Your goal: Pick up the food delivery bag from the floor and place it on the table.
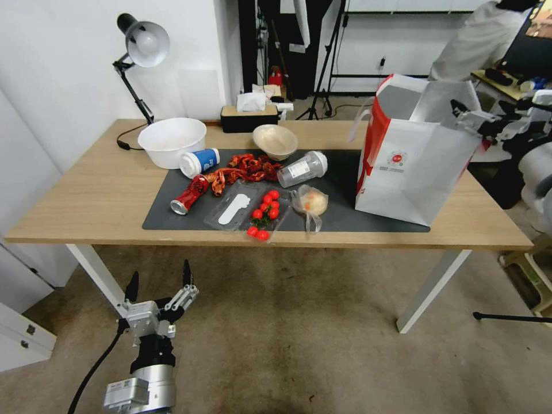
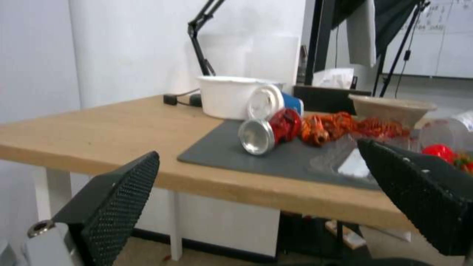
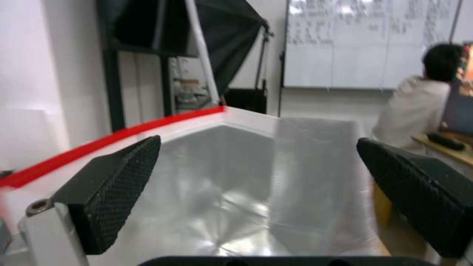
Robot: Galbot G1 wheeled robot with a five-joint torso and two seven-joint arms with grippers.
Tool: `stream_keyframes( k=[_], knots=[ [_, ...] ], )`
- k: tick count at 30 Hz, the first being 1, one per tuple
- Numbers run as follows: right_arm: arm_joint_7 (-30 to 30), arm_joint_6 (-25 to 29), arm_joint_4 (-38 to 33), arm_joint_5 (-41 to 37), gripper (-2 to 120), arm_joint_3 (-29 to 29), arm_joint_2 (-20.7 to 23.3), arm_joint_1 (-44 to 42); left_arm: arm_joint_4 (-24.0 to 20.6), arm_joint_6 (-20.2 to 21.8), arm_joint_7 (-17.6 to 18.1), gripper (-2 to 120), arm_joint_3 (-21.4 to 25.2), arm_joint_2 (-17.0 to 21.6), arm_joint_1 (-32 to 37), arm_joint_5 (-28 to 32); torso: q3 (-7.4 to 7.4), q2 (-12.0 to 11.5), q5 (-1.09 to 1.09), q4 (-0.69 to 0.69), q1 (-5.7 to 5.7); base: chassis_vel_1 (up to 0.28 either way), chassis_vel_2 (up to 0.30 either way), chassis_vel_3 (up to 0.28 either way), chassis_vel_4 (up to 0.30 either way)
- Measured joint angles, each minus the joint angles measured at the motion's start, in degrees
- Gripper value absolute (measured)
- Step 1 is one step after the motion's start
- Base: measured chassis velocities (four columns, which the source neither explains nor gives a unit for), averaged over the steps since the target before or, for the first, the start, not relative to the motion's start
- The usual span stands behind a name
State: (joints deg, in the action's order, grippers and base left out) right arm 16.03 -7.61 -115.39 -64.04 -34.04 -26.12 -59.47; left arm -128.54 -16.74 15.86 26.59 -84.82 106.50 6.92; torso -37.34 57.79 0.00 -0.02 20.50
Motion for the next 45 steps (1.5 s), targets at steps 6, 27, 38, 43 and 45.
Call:
stream_keyframes(
  k=[6, 27, 38, 43, 45],
  knots=[
    [-1.6, 6.9, -5.6, 10.4, 100, -0.4, -3.3, -6.1, -1.8, 0.3, -0.9, 100, 0.7, -0.2, 1.0, 0.2, 0.0, 0.0, 0.0, 0.01, 0.0, 0.0, 0.0, 0.0, 0.0],
    [-2.0, 26.9, -13.9, 38.3, 100, 0.4, -23.0, -41.4, -2.6, -2.6, -11.0, 100, 1.1, -0.7, 2.5, 0.9, 0.01, 0.0, 0.0, 0.0, -0.01, 0.0, 0.0, 0.0, 0.0],
    [-5.5, 30.7, -8.3, 39.6, 100, 1.7, -32.5, -45.5, 1.7, -3.2, -11.9, 100, 0.9, -0.6, -0.1, -0.1, 0.0, 0.0, 0.0, 0.01, -0.01, 0.0, 0.0, 0.0, 0.0],
    [-6.6, 30.3, -7.1, 38.8, 100, 1.9, -33.2, -45.8, 3.3, -3.6, -11.9, 100, 0.3, -0.7, -0.9, -0.5, 0.0, 0.0, 0.0, 0.01, 0.0, 0.0, 0.0, 0.0, 0.0],
    [-6.7, 30.2, -6.8, 38.7, 100, 2.0, -33.3, -45.7, 3.6, -3.7, -11.9, 100, 0.2, -0.7, -1.0, -0.5, 0.0, 0.0, 0.0, 0.01, 0.0, 0.0, 0.0, 0.0, 0.0]
  ],
)
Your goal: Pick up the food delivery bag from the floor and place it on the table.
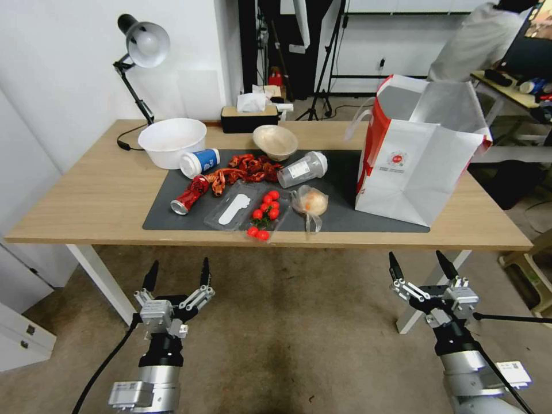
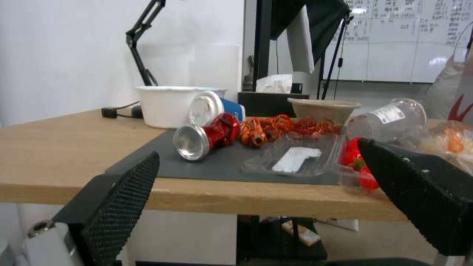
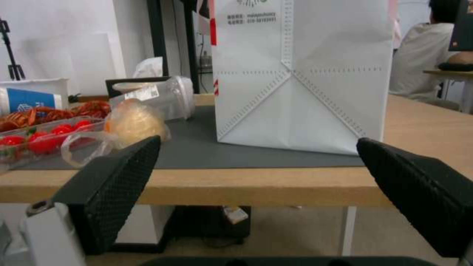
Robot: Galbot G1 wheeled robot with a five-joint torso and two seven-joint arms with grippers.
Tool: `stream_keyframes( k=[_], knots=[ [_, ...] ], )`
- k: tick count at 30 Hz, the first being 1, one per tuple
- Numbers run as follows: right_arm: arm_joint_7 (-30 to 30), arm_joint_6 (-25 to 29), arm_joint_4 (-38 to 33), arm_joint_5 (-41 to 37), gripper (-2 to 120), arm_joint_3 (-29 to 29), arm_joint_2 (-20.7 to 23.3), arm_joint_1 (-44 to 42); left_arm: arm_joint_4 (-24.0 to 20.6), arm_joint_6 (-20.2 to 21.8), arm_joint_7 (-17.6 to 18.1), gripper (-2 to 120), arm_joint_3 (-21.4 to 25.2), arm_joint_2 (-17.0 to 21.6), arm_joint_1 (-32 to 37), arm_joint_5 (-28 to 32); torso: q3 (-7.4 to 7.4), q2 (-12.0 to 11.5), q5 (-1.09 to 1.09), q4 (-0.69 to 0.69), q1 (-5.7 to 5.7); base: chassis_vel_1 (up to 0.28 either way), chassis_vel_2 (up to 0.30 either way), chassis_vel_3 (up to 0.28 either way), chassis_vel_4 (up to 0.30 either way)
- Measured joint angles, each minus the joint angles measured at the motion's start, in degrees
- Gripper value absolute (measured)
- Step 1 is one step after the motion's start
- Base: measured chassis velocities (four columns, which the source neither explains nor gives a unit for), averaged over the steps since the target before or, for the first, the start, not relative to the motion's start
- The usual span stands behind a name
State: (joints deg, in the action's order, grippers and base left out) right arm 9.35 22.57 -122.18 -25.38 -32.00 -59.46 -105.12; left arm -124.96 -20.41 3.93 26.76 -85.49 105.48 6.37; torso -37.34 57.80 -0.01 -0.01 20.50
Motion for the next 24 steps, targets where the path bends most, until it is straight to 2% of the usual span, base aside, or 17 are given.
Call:
stream_keyframes(
  k=[24],
  knots=[
    [-0.6, -0.8, 1.5, -0.2, 100, 0.2, -0.4, 1.1, 0.9, 0.2, 0.3, 100, 0.0, 0.6, -0.5, 0.4, 0.0, 0.0, 0.01, 0.0, 0.0, 0.0, 0.0, 0.0, 0.0]
  ],
)
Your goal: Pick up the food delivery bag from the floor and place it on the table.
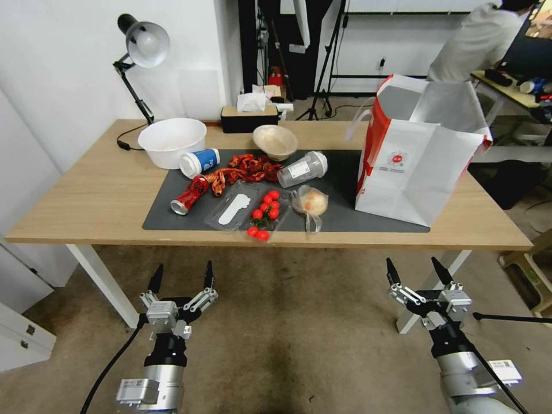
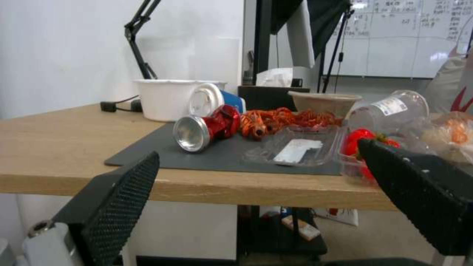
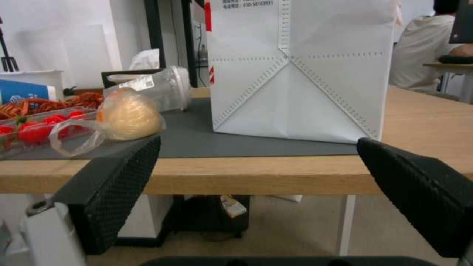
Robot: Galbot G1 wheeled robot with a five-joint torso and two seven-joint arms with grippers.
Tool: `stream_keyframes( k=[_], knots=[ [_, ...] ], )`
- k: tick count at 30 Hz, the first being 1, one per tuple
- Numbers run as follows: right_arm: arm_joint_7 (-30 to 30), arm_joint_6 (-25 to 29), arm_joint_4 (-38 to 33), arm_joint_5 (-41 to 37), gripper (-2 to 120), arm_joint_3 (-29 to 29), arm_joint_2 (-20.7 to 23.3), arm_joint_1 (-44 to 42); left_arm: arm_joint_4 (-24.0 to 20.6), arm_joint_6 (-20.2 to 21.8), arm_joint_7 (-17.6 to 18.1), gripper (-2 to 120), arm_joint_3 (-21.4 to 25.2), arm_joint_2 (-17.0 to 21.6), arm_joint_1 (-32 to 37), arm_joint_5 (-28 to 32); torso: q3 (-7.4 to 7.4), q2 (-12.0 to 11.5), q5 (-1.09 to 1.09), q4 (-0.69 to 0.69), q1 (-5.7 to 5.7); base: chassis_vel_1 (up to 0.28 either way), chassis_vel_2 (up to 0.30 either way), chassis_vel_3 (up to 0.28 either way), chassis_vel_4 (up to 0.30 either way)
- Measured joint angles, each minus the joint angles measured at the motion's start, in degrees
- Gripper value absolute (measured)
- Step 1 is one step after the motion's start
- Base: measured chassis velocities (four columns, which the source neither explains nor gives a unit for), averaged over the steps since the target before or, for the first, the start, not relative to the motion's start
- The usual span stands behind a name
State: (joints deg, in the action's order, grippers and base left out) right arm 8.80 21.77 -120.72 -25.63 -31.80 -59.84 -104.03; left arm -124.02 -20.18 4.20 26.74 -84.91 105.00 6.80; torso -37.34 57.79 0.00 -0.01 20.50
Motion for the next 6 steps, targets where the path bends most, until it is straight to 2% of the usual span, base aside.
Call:
stream_keyframes(
  k=[6],
  knots=[
    [0.0, 0.0, 0.0, 0.0, 100, 0.0, 0.0, 0.0, 0.0, 0.0, 0.0, 100, 0.0, 0.0, 0.0, 0.0, 0.0, 0.0, 0.0, 0.0, 0.0, 0.0, 0.0, 0.0, 0.0]
  ],
)
